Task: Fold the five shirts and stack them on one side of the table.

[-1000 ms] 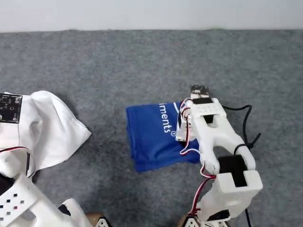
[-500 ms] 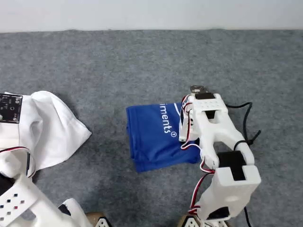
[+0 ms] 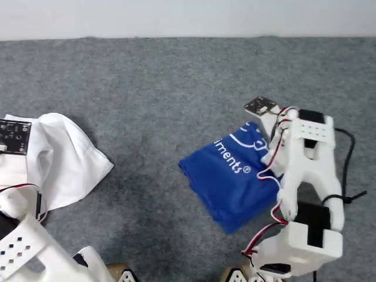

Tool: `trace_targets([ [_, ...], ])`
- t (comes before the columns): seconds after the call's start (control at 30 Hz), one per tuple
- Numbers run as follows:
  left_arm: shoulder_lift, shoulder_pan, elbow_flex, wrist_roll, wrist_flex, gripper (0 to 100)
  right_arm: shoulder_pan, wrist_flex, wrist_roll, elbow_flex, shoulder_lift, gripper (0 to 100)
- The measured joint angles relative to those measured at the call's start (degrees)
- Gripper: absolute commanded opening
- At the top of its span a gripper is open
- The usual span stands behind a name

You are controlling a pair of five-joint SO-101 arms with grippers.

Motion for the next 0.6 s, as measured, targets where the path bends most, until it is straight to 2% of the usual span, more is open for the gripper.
trace_targets([
  [0.27,0.00,0.00,0.18,0.00,0.00,7,2.02,-10.64,20.13,-7.21,4.48,0.8],
  [0.43,0.00,0.00,0.18,0.00,0.00,7,0.88,-20.75,27.96,-7.30,6.95,0.8],
  [0.6,0.00,0.00,0.18,0.00,0.00,7,-1.32,-27.34,32.09,-7.38,10.64,1.2],
])
